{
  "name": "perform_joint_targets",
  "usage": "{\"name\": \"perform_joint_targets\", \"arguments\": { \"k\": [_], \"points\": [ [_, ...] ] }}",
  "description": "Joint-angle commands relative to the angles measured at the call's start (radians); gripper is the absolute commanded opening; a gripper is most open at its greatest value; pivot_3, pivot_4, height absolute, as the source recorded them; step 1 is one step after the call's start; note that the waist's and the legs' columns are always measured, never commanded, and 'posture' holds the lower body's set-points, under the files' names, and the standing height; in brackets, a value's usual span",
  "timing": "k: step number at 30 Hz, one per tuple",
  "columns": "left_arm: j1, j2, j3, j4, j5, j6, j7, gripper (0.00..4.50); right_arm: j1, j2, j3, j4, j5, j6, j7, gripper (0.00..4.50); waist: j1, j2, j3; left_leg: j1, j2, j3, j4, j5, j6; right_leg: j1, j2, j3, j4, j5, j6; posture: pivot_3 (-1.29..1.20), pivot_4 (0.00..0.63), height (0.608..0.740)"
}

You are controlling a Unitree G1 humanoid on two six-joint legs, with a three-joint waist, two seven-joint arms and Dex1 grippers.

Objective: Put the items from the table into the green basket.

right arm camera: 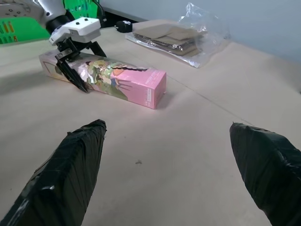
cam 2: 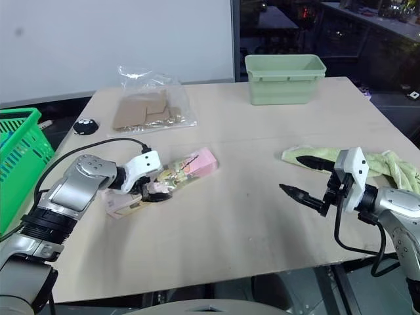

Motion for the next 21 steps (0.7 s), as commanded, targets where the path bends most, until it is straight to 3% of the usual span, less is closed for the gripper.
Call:
{"name": "perform_joint_targets", "arguments": {
  "k": [1, 3, 5, 15, 21],
  "points": [
    [0.001, -0.015, -0.012, 0.006, 0.001, -0.008, -0.015, 4.48, -0.014, -0.003, -0.024, -0.041, 0.025, -0.004, -0.005, 4.5, 0.0, 0.001, -0.001, 0.0, 0.0, 0.0, 0.0, 0.0, 0.0, 0.0, 0.0, 0.0, 0.0, 0.0, 0.0, -0.23, 0.008, 0.74],
    [-0.001, -0.017, -0.006, 0.011, 0.001, -0.005, -0.014, 4.48, -0.012, -0.005, -0.024, -0.041, 0.027, -0.002, -0.005, 4.5, 0.0, 0.002, -0.001, 0.0, 0.0, 0.0, 0.0, 0.0, 0.0, 0.0, 0.0, 0.0, 0.0, 0.0, 0.0, -0.23, 0.011, 0.74],
    [-0.004, -0.018, 0.001, 0.019, -0.006, 0.015, -0.017, 4.09, -0.011, -0.008, -0.02, -0.037, 0.026, -0.001, -0.003, 4.5, 0.0, 0.002, -0.001, 0.0, 0.0, 0.0, 0.0, 0.0, 0.0, 0.0, 0.0, 0.0, 0.0, 0.0, 0.0, -0.23, 0.011, 0.74],
    [0.011, -0.036, 0.043, 0.003, -0.017, 0.001, 0.01, 0.56, -0.031, -0.009, -0.01, -0.026, 0.037, 0.006, 0.005, 4.5, 0.008, 0.009, -0.005, 0.001, 0.0, 0.001, 0.0, 0.0, 0.0, 0.0, 0.0, 0.001, 0.0, -0.002, 0.001, -0.22, 0.012, 0.74],
    [-0.031, -0.094, 0.161, 0.004, -0.077, -0.027, 0.082, 0.46, -0.053, -0.008, -0.012, -0.02, 0.054, 0.014, 0.015, 4.5, 0.019, 0.01, -0.005, 0.0, -0.001, 0.0, 0.002, 0.0, 0.0, 0.001, 0.0, 0.001, 0.0, -0.002, 0.001, -0.2, 0.007, 0.74]
  ]
}}
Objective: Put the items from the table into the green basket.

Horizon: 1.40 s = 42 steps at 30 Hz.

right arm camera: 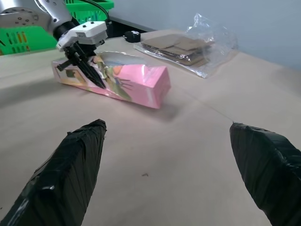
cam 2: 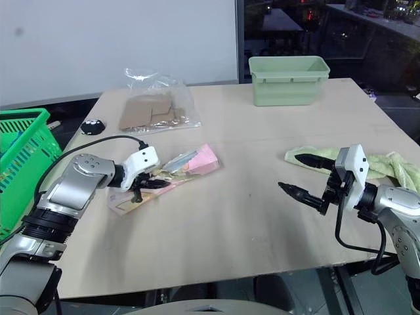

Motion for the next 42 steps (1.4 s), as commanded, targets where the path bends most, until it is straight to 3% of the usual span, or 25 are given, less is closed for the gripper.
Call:
{"name": "perform_joint_targets", "arguments": {
  "k": [1, 7, 15, 24, 30, 39, 40, 42],
  "points": [
    [-0.051, -0.037, 0.107, -0.007, -0.06, -0.048, 0.072, 0.46, -0.035, -0.005, -0.016, -0.02, 0.039, 0.003, 0.013, 4.5, 0.002, 0.0, 0.0, -0.001, 0.0, 0.0, 0.001, 0.0, 0.0, 0.0, 0.0, 0.0, 0.0, 0.0, 0.0, -0.2, 0.005, 0.74],
    [-0.286, -0.039, 0.277, 0.123, -0.064, -0.039, 0.324, 0.46, -0.145, 0.029, 0.001, -0.012, 0.124, 0.034, 0.018, 4.5, 0.001, -0.009, 0.005, -0.003, 0.001, -0.002, 0.003, 0.0, 0.0, -0.001, 0.002, -0.002, 0.0, 0.004, 0.002, -0.16, 0.0, 0.74],
    [-0.417, 0.112, 0.398, 0.28, 0.006, -0.125, 0.566, 0.46, -0.305, 0.096, 0.05, 0.017, 0.199, 0.08, 0.003, 4.5, -0.008, -0.008, 0.005, -0.001, 0.001, -0.003, -0.004, -0.001, 0.0, -0.002, 0.003, -0.002, 0.001, 0.005, -0.001, -0.08, 0.0, 0.74],
    [-0.2, 0.332, 0.575, 0.356, 0.048, -0.176, 0.733, 0.46, -0.389, 0.127, 0.088, 0.055, 0.218, 0.1, 0.029, 4.5, 0.034, -0.013, 0.007, -0.002, 0.001, -0.006, -0.006, -0.001, 0.0, -0.005, 0.0, -0.002, 0.002, 0.006, -0.001, -0.02, 0.0, 0.74],
    [-0.096, 0.357, 0.624, 0.394, 0.042, -0.21, 0.756, 0.46, -0.413, 0.136, 0.106, 0.076, 0.212, 0.097, 0.044, 4.5, 0.103, -0.019, 0.004, -0.002, 0.002, -0.003, -0.005, 0.0, -0.001, -0.006, 0.0, -0.006, 0.002, 0.005, -0.002, 0.0, 0.0, 0.74],
    [-0.007, 0.347, 0.654, 0.445, 0.022, -0.238, 0.801, 0.46, -0.422, 0.135, 0.099, 0.069, 0.233, 0.114, 0.042, 4.5, 0.127, -0.022, 0.002, -0.003, 0.002, -0.002, -0.005, 0.0, -0.002, -0.007, -0.001, -0.006, 0.002, 0.006, -0.003, -0.01, 0.0, 0.74],
    [-0.001, 0.346, 0.656, 0.441, 0.022, -0.23, 0.809, 1.39, -0.421, 0.132, 0.098, 0.068, 0.232, 0.114, 0.042, 4.5, 0.126, -0.022, 0.002, -0.003, 0.002, -0.002, -0.005, 0.0, -0.002, -0.007, -0.001, -0.006, 0.002, 0.006, -0.003, -0.01, 0.0, 0.74],
    [-0.003, 0.351, 0.659, 0.447, 0.026, -0.216, 0.839, 2.18, -0.42, 0.129, 0.093, 0.067, 0.236, 0.118, 0.039, 4.5, 0.126, -0.022, 0.002, -0.003, 0.002, -0.002, -0.006, 0.0, -0.002, -0.007, -0.001, -0.006, 0.002, 0.006, -0.003, -0.01, 0.0, 0.74]
  ]
}}
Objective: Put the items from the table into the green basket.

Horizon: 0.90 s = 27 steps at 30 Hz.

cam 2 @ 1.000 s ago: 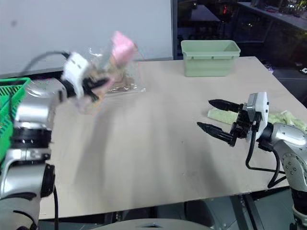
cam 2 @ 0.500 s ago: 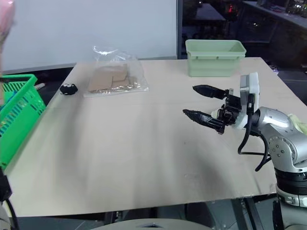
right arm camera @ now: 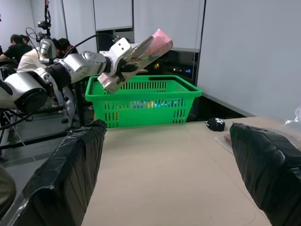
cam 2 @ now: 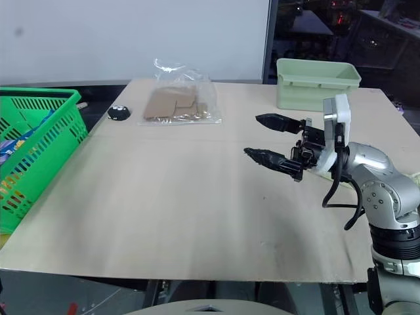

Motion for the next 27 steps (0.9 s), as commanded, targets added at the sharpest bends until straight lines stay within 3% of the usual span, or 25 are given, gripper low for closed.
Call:
{"name": "perform_joint_targets", "arguments": {
  "k": [1, 4, 5, 12, 17, 20, 27],
  "points": [
    [-0.018, 0.03, 0.031, -0.013, 0.006, -0.003, 0.061, 2.62, -0.011, -0.013, -0.03, -0.023, 0.016, 0.002, 0.0, 4.5, -0.001, 0.0, 0.0, 0.0, 0.0, 0.0, 0.0, 0.0, 0.0, 0.0, 0.0, 0.0, 0.0, 0.0, 0.0, -0.01, 0.0, 0.74],
    [-0.033, 0.036, 0.024, 0.015, 0.009, -0.026, 0.092, 4.15, 0.0, -0.02, -0.033, -0.024, 0.014, 0.0, 0.001, 4.5, -0.001, 0.0, 0.0, 0.0, 0.0, 0.0, 0.0, 0.0, 0.0, 0.0, 0.0, 0.0, 0.0, 0.0, 0.0, -0.01, 0.0, 0.74],
    [-0.035, 0.036, 0.02, 0.018, 0.01, -0.029, 0.1, 4.46, 0.002, -0.022, -0.033, -0.023, 0.013, -0.001, 0.002, 4.5, -0.001, 0.0, 0.0, 0.0, 0.0, 0.0, 0.0, 0.0, 0.0, 0.0, 0.0, 0.0, 0.0, 0.0, 0.0, -0.01, 0.0, 0.74],
    [-0.084, -0.011, 0.037, -0.045, -0.07, -0.081, 0.069, 4.46, 0.016, -0.026, -0.033, -0.016, 0.003, -0.01, 0.011, 4.5, 0.002, 0.0, 0.0, 0.0, 0.0, 0.001, 0.0, 0.0, 0.0, 0.0, 0.0, 0.0, 0.0, 0.0, 0.0, -0.01, 0.0, 0.74],
    [-0.118, -0.142, 0.076, -0.255, -0.317, -0.076, -0.152, 4.46, 0.04, -0.034, -0.034, 0.01, -0.023, -0.027, 0.031, 4.5, 0.004, -0.001, -0.001, 0.0, 0.0, 0.001, 0.001, 0.0, 0.0, 0.001, 0.0, 0.0, 0.0, 0.0, -0.001, -0.01, 0.0, 0.74],
    [-0.027, -0.208, 0.062, -0.444, -0.436, -0.005, -0.289, 4.46, 0.07, -0.048, -0.035, 0.04, -0.065, -0.052, 0.057, 4.5, -0.003, -0.001, -0.002, -0.001, 0.0, 0.002, 0.001, 0.0, 0.0, 0.001, 0.0, 0.001, 0.0, 0.001, -0.001, -0.01, 0.0, 0.74],
    [0.258, -0.342, -0.012, -0.734, -0.533, 0.104, -0.385, 4.46, 0.208, -0.071, -0.009, 0.171, -0.284, -0.225, 0.077, 4.5, -0.029, 0.0, -0.003, 0.002, 0.001, 0.007, -0.001, 0.0, 0.0, 0.0, 0.002, 0.007, 0.0, 0.001, -0.001, -0.01, 0.0, 0.74]
  ]
}}
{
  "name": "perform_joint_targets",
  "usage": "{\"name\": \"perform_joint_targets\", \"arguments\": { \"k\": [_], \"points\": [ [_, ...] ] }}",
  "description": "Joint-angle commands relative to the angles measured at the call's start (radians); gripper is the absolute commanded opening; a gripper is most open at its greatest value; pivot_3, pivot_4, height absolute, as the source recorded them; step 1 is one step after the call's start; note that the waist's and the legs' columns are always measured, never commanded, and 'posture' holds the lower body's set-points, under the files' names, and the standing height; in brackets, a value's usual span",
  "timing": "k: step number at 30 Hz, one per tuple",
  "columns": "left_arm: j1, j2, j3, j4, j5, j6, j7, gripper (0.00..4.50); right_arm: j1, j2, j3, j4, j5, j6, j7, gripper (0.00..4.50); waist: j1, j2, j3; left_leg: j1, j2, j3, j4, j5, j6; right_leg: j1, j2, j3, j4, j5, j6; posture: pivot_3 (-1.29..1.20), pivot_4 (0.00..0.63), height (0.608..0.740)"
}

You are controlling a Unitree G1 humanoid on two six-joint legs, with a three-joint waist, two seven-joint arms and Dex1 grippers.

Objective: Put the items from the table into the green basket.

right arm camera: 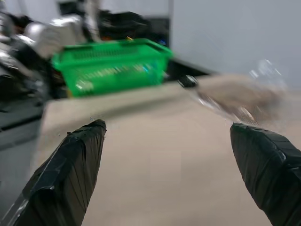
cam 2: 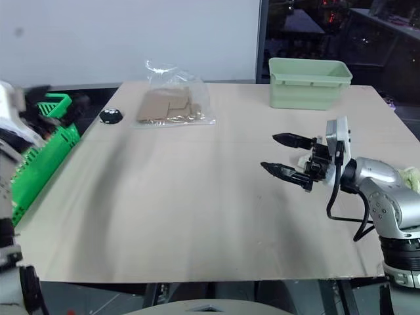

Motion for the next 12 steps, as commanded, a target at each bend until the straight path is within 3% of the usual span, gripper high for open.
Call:
{"name": "perform_joint_targets", "arguments": {
  "k": [1, 6, 12],
  "points": [
    [0.122, -0.052, -0.056, -0.158, -0.018, 0.026, -0.024, 4.46, 0.062, 0.001, -0.004, 0.05, -0.115, -0.132, 0.004, 4.5, 0.0, 0.0, 0.0, 0.0, 0.0, 0.0, 0.0, 0.0, 0.0, 0.0, 0.0, 0.0, 0.0, 0.0, 0.0, -0.02, 0.0, 0.74],
    [0.268, -0.18, -0.238, -0.25, 0.096, -0.012, 0.04, 4.46, 0.208, 0.039, -0.024, 0.135, -0.222, -0.288, -0.028, 4.5, 0.006, 0.004, -0.003, 0.002, 0.0, 0.001, 0.001, 0.0, 0.0, 0.003, 0.001, 0.002, -0.002, -0.002, -0.003, -0.04, 0.0, 0.74],
    [0.315, -0.23, -0.334, -0.194, 0.2, -0.111, 0.032, 4.46, 0.319, 0.056, -0.008, 0.192, -0.337, -0.412, -0.075, 4.5, 0.001, 0.006, -0.004, 0.004, 0.0, 0.001, 0.004, 0.0, 0.0, 0.006, 0.002, 0.002, -0.002, -0.002, -0.004, -0.06, 0.0, 0.74]
  ]
}}
